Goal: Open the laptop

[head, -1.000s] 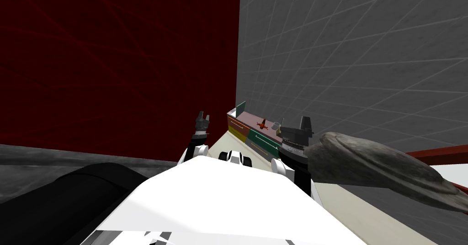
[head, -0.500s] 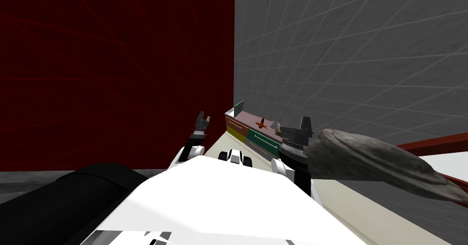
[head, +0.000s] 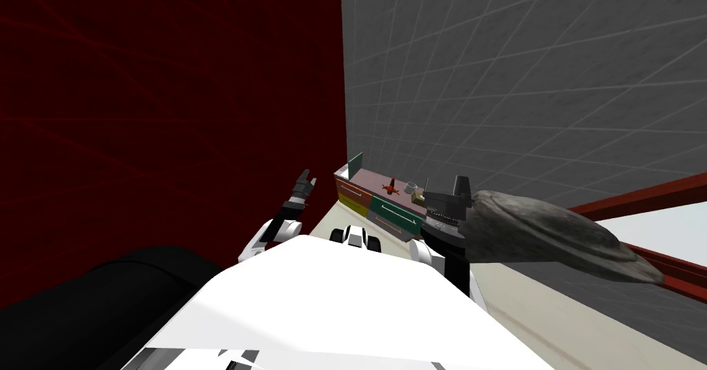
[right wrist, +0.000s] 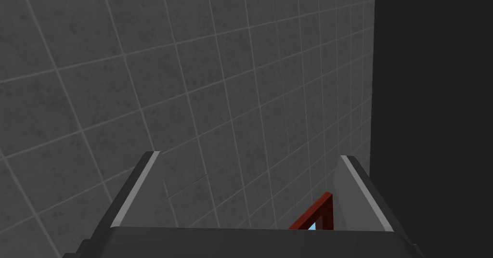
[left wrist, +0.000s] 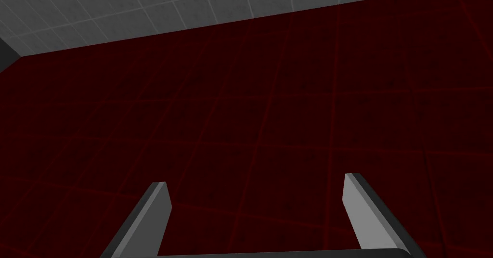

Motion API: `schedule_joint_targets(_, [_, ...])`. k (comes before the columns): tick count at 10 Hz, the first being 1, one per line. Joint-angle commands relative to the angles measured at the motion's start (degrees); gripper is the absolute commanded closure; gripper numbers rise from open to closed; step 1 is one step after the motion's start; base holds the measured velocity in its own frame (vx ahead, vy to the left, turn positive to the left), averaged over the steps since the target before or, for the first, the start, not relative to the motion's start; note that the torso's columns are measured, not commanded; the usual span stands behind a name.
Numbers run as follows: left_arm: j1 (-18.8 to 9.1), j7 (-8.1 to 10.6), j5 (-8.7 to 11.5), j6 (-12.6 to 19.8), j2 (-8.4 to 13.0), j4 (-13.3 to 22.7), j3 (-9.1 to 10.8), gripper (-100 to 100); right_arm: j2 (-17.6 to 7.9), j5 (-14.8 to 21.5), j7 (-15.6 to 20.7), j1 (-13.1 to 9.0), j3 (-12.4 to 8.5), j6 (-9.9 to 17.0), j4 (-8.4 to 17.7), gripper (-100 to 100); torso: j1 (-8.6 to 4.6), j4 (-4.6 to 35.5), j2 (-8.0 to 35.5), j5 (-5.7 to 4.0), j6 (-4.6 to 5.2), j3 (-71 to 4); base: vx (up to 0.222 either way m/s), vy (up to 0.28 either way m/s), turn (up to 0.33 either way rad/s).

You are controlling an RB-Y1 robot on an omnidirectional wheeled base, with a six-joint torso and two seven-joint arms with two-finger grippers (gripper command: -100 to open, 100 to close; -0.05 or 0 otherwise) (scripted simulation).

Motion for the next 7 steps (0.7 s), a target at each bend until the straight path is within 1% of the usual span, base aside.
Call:
schedule_joint_targets(1, [0.81, 1.26, 0.70, 4.46, 3.50, -0.61, 1.27, -100, 0.00, 0.00, 0.00, 0.00, 0.00, 0.00, 0.00, 0, -0.02, 0.01, 0.04, -0.01, -0.01, 0.02, 0.080, -0.002, -0.145])
schedule_joint_targets(5, [1.95, 2.75, 1.69, 10.64, 8.26, -1.49, 3.03, -100, 0.00, 0.00, 0.00, 0.00, 0.00, 0.00, 0.00, 0, -0.03, 0.00, -0.01, -0.01, -0.01, 0.00, 0.071, -0.005, -0.149])
schedule_joint_targets(6, [1.95, 2.75, 1.69, 10.78, 8.26, -1.49, 3.03, -100, 0.00, 0.00, 0.00, 0.00, 0.00, 0.00, 0.00, 0, -0.03, 0.00, 0.00, -0.01, -0.01, 0.00, 0.042, 0.000, -0.033])
schedule_joint_targets(7, [2.22, 3.06, 1.92, 12.26, 9.35, -1.67, 3.44, -100, 0.00, 0.00, 0.00, 0.00, 0.00, 0.00, 0.00, 0, -0.01, 0.02, 0.08, 0.00, -0.03, 0.05, 0.024, -0.006, -0.052])
